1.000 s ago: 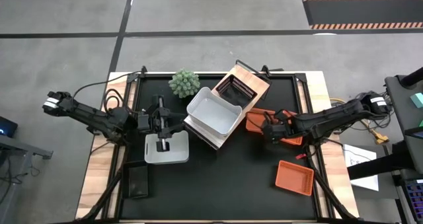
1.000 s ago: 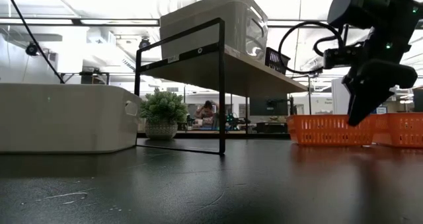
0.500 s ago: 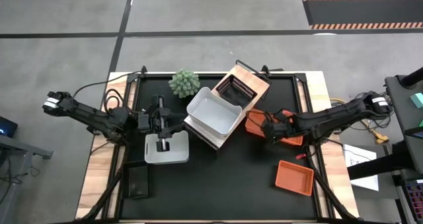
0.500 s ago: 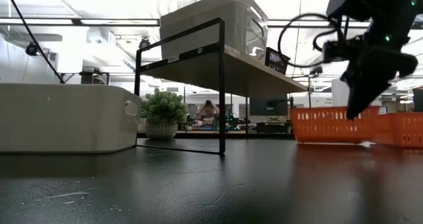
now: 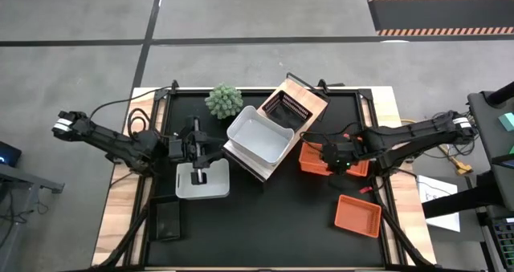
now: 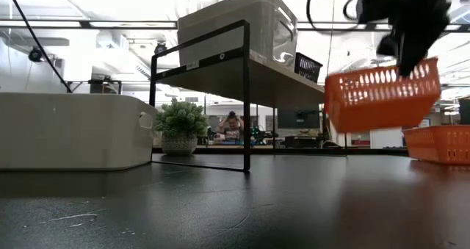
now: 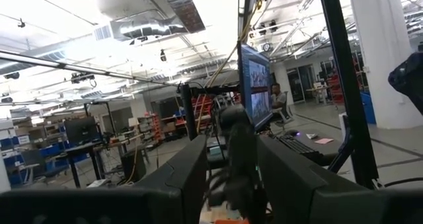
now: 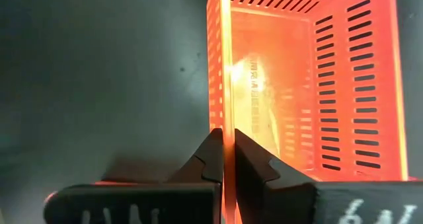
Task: Stack baskets on shelf by color
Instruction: Put the top left orange bin on the shelf
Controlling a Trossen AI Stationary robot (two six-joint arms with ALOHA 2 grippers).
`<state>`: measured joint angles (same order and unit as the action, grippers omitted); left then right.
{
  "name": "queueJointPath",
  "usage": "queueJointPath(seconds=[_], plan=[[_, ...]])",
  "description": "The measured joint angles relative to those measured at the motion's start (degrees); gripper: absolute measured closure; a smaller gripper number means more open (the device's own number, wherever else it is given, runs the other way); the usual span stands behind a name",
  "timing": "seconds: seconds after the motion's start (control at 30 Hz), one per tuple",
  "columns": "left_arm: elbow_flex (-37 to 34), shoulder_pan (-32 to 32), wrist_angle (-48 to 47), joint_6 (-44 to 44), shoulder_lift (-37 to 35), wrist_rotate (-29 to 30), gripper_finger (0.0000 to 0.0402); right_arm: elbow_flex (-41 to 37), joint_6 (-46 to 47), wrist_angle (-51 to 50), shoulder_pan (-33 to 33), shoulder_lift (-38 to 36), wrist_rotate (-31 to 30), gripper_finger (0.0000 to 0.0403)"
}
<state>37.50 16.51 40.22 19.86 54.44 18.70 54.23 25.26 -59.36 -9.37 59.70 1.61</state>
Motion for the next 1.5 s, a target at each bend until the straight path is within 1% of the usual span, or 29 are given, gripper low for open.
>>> queueJointPath(seconds=[0.17, 0.33, 0.5, 0.7, 0.77, 0.8, 0.93, 1.0, 1.1, 1.37, 1.5], plan=[[0.7, 0.0, 0.6, 0.0, 1.4, 0.0, 0.0281, 8.9, 0.3, -6.2, -2.6, 0.0, -0.1, 0.0394], [1.2, 0.0, 3.1, 0.0, 4.2, -0.7, 0.0281, 16.6, 1.0, -9.5, -4.6, 0.0, -3.2, 0.0394], [2.2, 0.0, 3.9, 0.1, 6.0, -0.8, 0.0281, 22.2, -0.5, -11.3, -6.0, 0.1, -7.5, 0.0394], [3.1, 0.0, 3.3, 0.4, 8.0, -1.1, 0.0281, 26.3, -3.4, -11.8, -6.1, 0.1, -12.1, 0.0394], [3.9, -0.1, 1.7, 0.6, 8.4, -2.4, 0.0281, 27.1, -4.7, -12.0, -6.1, 0.1, -13.0, 0.0394], [4.4, -0.2, 0.3, 0.6, 8.6, -3.5, 0.0281, 27.4, -5.4, -11.9, -6.1, 0.1, -14.7, 0.0394], [6.4, -0.9, -5.1, 0.6, 9.3, -10.4, 0.0281, 28.5, -7.8, -11.9, -5.9, 0.1, -24.0, 0.0394], [7.1, -1.5, -7.4, 0.6, 9.9, -13.6, 0.0281, 28.9, -9.0, -11.8, -5.0, 0.1, -27.7, 0.0394], [8.1, -2.5, -10.9, 0.6, 10.2, -15.3, 0.0281, 29.4, -9.5, -11.0, -2.4, 0.4, -31.6, 0.0394], [8.5, -4.2, -11.8, 0.1, 10.8, -15.4, 0.0281, 29.7, -13.3, -6.7, 8.9, 3.9, -31.6, 0.0394], [8.4, -4.2, -11.6, 0.1, 10.3, -15.4, 0.0281, 29.7, -15.9, -5.9, 15.6, 6.3, -29.9, 0.0394]])
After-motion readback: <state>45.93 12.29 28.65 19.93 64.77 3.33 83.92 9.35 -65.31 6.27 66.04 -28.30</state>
